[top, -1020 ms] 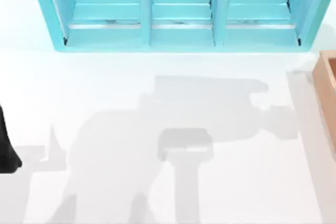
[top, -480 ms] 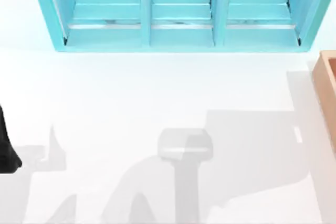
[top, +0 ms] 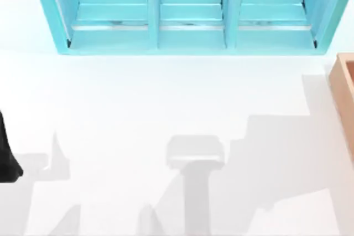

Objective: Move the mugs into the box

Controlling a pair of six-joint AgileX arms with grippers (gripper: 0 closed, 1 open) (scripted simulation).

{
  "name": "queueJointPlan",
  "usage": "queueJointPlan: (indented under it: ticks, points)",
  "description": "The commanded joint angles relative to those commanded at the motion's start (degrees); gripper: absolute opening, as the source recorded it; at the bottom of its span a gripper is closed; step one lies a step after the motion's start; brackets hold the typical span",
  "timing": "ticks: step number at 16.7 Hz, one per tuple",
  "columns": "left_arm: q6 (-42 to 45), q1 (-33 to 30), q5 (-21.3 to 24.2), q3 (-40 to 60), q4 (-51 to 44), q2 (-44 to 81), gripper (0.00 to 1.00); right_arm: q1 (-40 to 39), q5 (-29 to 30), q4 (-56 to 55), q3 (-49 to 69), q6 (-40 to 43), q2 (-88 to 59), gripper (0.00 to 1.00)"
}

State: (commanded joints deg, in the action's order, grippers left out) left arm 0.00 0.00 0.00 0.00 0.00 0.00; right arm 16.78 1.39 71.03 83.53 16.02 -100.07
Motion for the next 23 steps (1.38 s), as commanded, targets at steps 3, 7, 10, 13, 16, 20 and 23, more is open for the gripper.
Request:
queueJointPlan:
  ticks: [3,7,10,13,16,20,23]
  points:
    - [0.0,0.0,0.0,0.0,0.0,0.0,1.0,0.07,0.0,-4.52,-4.43,0.08,-0.2,0.0]
    - [0.0,0.0,0.0,0.0,0.0,0.0,1.0,0.08,0.0,-4.84,-4.74,0.08,-0.19,0.0]
    - [0.0,0.0,0.0,0.0,0.0,0.0,1.0,0.08,0.0,-4.84,-4.74,0.08,-0.19,0.23]
    - [0.0,0.0,0.0,0.0,0.0,0.0,1.0,0.08,0.0,-4.84,-4.74,0.08,-0.19,0.45]
    - [0.0,0.0,0.0,0.0,0.0,0.0,1.0,0.08,0.0,-4.84,-4.74,0.08,-0.19,0.68]
    - [0.0,0.0,0.0,0.0,0.0,0.0,1.0,0.08,0.0,-4.84,-4.74,0.08,-0.19,0.98]
    - [0.0,0.0,0.0,0.0,0.0,0.0,1.0,0.08,0.0,-4.84,-4.74,0.08,-0.19,1.0]
